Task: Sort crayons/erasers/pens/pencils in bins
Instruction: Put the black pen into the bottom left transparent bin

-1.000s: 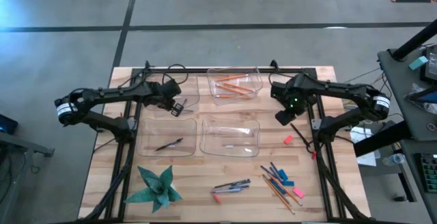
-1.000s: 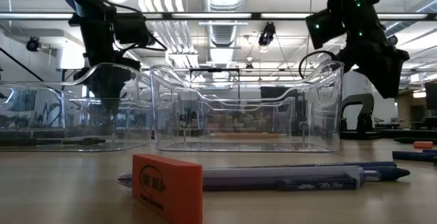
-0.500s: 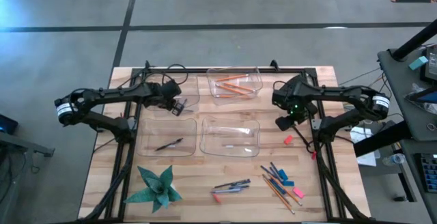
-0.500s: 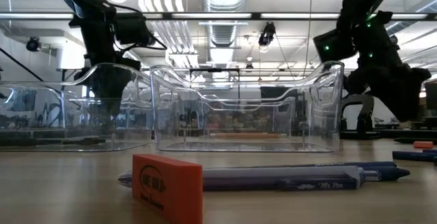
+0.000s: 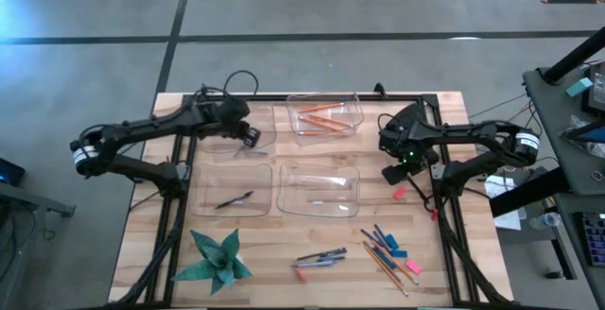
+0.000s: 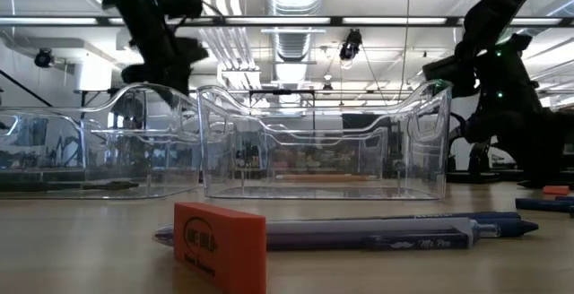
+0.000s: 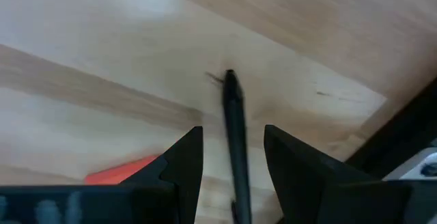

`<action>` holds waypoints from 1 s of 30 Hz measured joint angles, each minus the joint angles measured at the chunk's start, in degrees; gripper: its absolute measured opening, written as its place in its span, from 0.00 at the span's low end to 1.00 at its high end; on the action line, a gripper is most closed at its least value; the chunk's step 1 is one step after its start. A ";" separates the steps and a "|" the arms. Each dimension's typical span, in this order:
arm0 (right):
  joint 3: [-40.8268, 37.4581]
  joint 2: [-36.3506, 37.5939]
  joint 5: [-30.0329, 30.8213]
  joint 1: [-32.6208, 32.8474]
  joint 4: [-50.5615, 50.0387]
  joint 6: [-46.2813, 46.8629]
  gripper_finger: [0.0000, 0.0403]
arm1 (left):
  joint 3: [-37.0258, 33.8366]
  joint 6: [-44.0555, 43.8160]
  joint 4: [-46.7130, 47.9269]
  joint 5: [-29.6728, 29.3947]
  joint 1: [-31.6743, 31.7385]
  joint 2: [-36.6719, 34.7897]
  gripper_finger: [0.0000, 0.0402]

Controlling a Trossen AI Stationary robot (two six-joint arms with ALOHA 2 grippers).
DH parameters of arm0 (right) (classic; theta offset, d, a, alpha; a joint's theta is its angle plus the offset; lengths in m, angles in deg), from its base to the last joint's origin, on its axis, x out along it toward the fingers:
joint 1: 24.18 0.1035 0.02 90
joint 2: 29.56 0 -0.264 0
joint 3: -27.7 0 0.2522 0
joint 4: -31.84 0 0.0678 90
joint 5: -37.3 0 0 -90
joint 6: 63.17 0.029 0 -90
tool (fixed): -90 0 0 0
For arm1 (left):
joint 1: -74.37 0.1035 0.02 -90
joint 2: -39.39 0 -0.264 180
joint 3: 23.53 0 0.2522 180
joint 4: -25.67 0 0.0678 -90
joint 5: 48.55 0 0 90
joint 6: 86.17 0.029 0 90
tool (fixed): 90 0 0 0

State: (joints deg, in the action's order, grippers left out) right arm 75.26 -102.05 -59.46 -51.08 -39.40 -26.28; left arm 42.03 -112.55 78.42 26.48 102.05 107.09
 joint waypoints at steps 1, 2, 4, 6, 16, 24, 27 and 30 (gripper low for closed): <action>-0.57 0.00 0.58 -0.02 0.44 0.00 0.36 | 0.78 0.15 0.01 0.02 0.00 -0.63 0.11; -1.14 0.00 0.59 -0.04 1.07 0.02 0.36 | 1.66 0.20 0.13 0.06 0.00 -1.32 0.11; -2.28 0.15 0.33 -0.04 2.30 -0.01 0.35 | 3.59 0.23 -0.01 0.09 0.00 -2.78 0.11; -2.99 0.15 0.12 -0.04 2.93 0.00 0.31 | 5.14 0.23 -0.32 0.14 -0.02 -4.44 0.11; -4.10 0.04 -0.13 0.00 5.09 -1.18 0.05 | 6.75 3.18 -8.04 1.31 -0.11 -11.48 0.11; 2.37 1.28 2.17 -0.03 6.10 -0.87 0.04 | 6.49 3.39 -8.05 2.49 -0.11 -11.53 0.11; 5.11 2.48 3.32 0.02 4.46 -1.00 0.04 | 6.10 4.92 -8.07 4.44 -0.11 -11.39 0.11; 8.21 4.06 4.11 0.00 5.12 -0.87 0.04 | 5.89 6.26 -7.64 7.80 -0.11 -11.16 0.11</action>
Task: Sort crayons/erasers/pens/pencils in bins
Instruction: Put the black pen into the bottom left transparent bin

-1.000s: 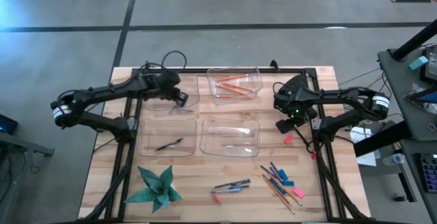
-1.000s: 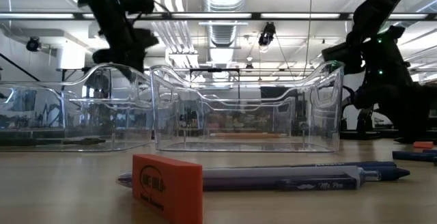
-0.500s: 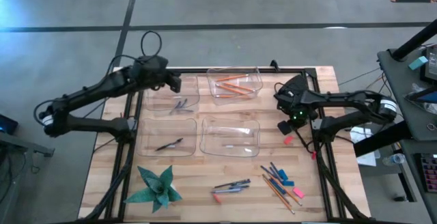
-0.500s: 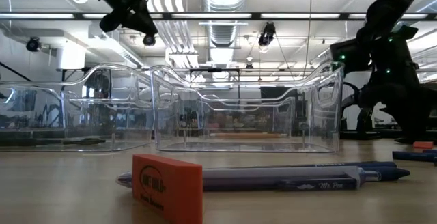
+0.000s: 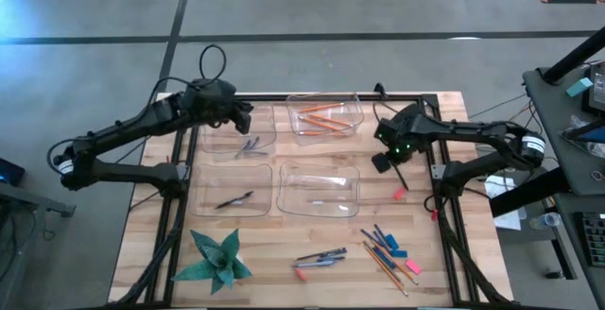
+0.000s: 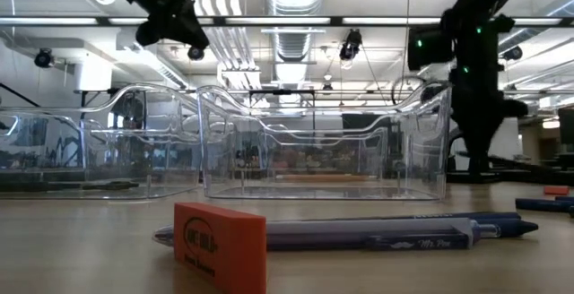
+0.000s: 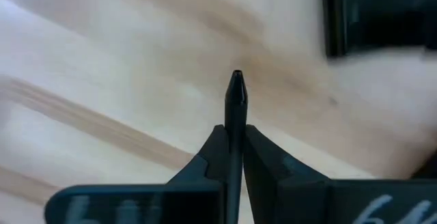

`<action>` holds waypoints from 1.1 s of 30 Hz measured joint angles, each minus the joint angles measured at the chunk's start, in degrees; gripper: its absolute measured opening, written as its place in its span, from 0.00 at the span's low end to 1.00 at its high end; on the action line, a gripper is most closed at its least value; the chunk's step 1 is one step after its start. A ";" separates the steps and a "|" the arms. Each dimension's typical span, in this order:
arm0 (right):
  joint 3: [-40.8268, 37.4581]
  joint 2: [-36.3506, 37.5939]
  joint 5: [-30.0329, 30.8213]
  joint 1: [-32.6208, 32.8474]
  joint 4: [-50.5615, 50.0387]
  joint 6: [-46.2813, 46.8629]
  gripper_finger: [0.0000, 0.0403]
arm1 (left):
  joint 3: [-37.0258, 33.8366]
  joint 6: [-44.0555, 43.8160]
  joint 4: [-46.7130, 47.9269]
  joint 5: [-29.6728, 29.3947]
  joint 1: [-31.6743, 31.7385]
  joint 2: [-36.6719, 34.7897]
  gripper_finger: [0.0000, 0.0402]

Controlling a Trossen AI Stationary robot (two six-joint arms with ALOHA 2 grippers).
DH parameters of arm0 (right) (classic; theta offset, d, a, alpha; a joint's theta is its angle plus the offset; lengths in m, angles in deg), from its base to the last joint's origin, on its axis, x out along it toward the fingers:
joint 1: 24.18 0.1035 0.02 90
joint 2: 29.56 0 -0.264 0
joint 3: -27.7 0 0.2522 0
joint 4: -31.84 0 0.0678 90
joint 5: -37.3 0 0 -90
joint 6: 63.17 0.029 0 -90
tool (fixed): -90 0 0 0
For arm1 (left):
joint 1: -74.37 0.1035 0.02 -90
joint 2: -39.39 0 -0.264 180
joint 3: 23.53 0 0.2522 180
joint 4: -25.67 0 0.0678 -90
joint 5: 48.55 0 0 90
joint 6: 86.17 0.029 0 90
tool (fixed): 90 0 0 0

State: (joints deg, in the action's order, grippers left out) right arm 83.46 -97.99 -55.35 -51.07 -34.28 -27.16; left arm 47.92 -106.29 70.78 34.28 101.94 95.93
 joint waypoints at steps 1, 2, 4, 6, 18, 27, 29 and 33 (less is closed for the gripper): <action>0.95 0.64 0.13 0.00 -0.16 -0.02 0.04 | 0.00 0.41 -0.04 1.17 0.00 0.14 0.11; 1.80 1.21 0.12 0.00 -0.56 -0.01 0.04 | 0.00 1.12 0.00 2.35 0.00 0.31 0.11; 3.83 2.46 0.11 0.32 -0.34 0.00 0.04 | 0.00 2.00 -0.01 3.82 -0.02 0.61 0.11; 6.24 4.06 0.35 0.68 1.11 0.00 0.04 | 0.00 2.38 -0.12 4.37 -0.01 1.16 0.11; 24.15 4.04 1.31 4.10 18.91 -7.50 0.04 | 0.00 4.71 -9.06 12.96 0.00 7.37 0.28; 40.70 -7.95 1.16 6.43 23.77 -20.52 0.04 | 0.00 8.52 -26.78 25.36 -0.05 11.71 0.49; 44.76 -10.90 0.94 7.13 25.02 -23.77 0.04 | 0.00 8.51 -30.81 28.01 -0.08 12.18 0.50; 52.63 -16.45 -0.65 8.54 25.23 -29.05 0.04 | 0.00 9.18 -34.48 28.12 -0.13 12.37 0.50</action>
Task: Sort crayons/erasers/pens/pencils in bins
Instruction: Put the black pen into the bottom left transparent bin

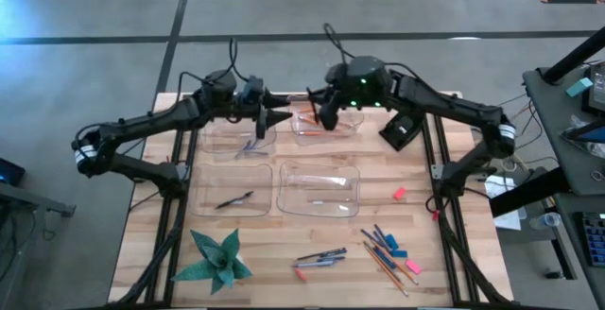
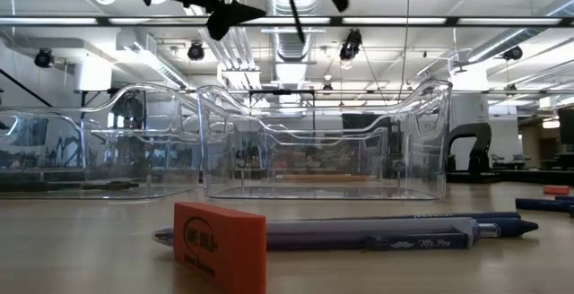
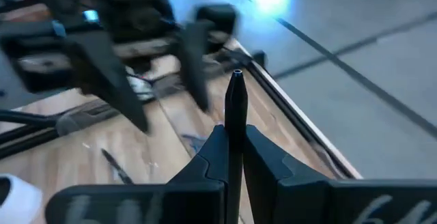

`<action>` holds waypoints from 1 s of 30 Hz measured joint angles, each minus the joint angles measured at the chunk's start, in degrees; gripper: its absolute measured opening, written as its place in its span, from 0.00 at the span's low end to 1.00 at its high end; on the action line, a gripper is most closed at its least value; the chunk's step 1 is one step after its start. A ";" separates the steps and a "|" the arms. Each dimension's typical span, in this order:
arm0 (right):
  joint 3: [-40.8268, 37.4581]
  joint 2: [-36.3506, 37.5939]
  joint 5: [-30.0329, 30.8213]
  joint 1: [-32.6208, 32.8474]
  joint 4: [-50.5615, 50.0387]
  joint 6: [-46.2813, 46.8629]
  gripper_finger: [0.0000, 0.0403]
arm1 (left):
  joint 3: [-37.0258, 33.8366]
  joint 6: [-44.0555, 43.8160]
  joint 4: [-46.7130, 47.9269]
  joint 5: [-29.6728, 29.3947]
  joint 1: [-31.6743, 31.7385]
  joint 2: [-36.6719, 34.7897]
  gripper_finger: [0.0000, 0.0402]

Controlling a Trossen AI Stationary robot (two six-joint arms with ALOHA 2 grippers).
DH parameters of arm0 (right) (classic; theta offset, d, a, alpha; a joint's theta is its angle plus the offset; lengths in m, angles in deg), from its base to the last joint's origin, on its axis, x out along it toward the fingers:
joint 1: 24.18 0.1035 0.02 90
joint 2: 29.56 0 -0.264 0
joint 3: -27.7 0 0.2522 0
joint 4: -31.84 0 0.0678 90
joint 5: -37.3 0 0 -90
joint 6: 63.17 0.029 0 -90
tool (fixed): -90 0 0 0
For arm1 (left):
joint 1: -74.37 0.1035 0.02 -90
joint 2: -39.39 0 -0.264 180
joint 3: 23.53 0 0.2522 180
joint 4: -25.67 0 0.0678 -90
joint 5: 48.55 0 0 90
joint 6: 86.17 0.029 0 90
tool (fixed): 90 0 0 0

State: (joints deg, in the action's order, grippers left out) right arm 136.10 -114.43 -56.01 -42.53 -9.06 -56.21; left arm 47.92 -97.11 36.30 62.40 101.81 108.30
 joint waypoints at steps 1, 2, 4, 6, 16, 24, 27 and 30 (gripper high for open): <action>1.80 -1.18 -1.07 0.16 0.06 -0.96 0.04 | -0.02 0.91 -0.64 -0.02 0.00 -0.02 0.50; 3.52 -2.38 -2.01 0.33 -0.07 -1.97 0.04 | 0.00 1.61 -1.22 -0.04 -0.04 -0.06 0.50; 6.76 -4.73 -3.79 0.63 0.06 -3.31 0.04 | -0.01 2.67 -2.95 -0.14 -0.07 -0.07 0.50; 9.58 -6.77 -5.20 0.64 -0.03 -4.50 0.04 | -0.01 2.88 -4.41 -0.13 -0.07 -0.04 0.50; 20.66 -13.95 -7.90 0.62 -4.27 -7.04 0.04 | -0.02 2.42 -5.44 -0.15 -0.15 0.02 0.50; 21.84 -14.65 -8.89 0.97 -4.33 -6.72 0.04 | -0.02 2.34 -5.40 -0.14 -0.17 0.04 0.29; 21.67 -14.63 -8.90 1.01 -4.50 -6.20 0.05 | -0.02 2.34 -5.42 -0.13 -0.20 0.04 0.16; 21.67 -14.63 -8.87 1.23 -4.94 -5.95 0.05 | -0.02 2.38 -5.39 0.99 -0.20 0.04 0.05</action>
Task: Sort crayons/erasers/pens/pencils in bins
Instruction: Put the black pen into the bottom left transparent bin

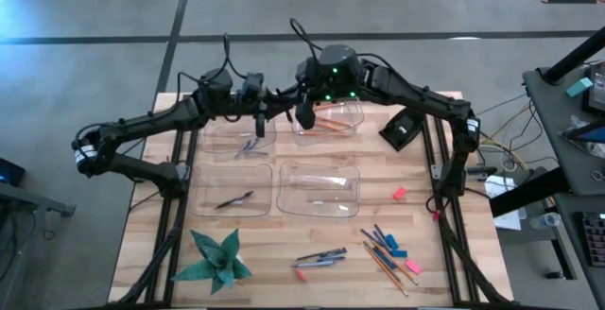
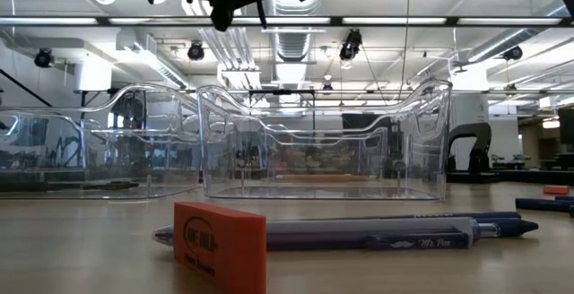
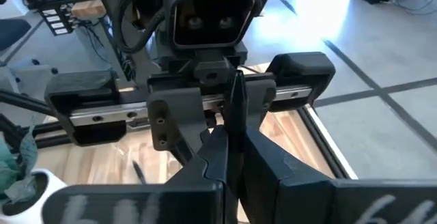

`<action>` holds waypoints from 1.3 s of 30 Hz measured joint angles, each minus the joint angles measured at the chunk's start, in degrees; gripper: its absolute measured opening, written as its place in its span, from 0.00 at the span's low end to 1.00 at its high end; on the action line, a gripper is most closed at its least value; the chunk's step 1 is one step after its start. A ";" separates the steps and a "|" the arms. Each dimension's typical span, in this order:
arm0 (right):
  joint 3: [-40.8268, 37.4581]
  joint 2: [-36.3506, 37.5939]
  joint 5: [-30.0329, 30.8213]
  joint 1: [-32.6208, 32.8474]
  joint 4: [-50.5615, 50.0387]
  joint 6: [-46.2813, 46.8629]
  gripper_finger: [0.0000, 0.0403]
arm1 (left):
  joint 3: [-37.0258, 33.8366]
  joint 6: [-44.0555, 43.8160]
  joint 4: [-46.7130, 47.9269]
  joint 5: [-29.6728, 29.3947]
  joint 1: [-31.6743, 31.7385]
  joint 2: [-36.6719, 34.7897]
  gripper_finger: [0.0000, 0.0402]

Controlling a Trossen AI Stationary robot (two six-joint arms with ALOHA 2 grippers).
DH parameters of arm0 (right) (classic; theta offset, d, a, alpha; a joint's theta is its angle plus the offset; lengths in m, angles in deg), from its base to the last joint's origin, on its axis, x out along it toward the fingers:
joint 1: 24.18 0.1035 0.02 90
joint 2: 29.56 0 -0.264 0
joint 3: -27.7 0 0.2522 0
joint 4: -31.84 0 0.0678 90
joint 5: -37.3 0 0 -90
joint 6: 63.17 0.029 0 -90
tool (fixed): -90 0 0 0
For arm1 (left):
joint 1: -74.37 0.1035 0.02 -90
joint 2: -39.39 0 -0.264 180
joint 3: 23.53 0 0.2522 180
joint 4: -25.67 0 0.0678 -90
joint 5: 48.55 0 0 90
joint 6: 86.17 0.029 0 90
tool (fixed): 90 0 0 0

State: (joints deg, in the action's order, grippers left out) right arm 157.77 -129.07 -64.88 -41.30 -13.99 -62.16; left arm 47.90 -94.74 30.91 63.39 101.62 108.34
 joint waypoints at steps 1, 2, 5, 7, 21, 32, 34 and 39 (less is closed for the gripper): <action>0.00 0.00 -0.01 0.18 -0.22 0.19 0.05 | 0.00 -0.01 -0.01 0.60 0.00 0.00 0.04; 0.00 0.03 0.02 0.27 -0.48 0.27 0.05 | 0.00 -0.02 0.03 1.40 0.00 0.00 0.04; 0.00 0.05 -0.01 0.39 -1.14 1.78 0.07 | 0.00 -0.12 0.23 2.04 -0.40 0.04 0.05; 0.11 0.07 -0.08 0.39 -2.03 3.73 0.10 | -0.01 -0.32 0.43 2.07 -0.74 0.07 0.05; 8.10 0.97 0.34 0.37 -26.22 7.38 0.45 | -0.04 -4.65 11.34 4.84 -2.33 0.02 0.05; 6.40 1.36 3.30 6.94 -47.99 16.88 0.43 | -0.02 -7.76 31.70 5.03 -8.79 -0.20 0.05; 5.60 1.36 6.77 9.27 -50.81 18.58 0.43 | -0.02 -9.03 34.26 5.02 -9.34 -0.42 0.05; 4.09 1.60 13.96 15.32 -58.37 20.76 0.42 | -0.02 -12.96 40.49 4.71 -11.48 -0.42 0.05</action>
State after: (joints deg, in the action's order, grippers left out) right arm 161.86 -127.47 -50.92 -25.98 -72.37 -41.39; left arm 47.88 -107.69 71.40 68.11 90.13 107.93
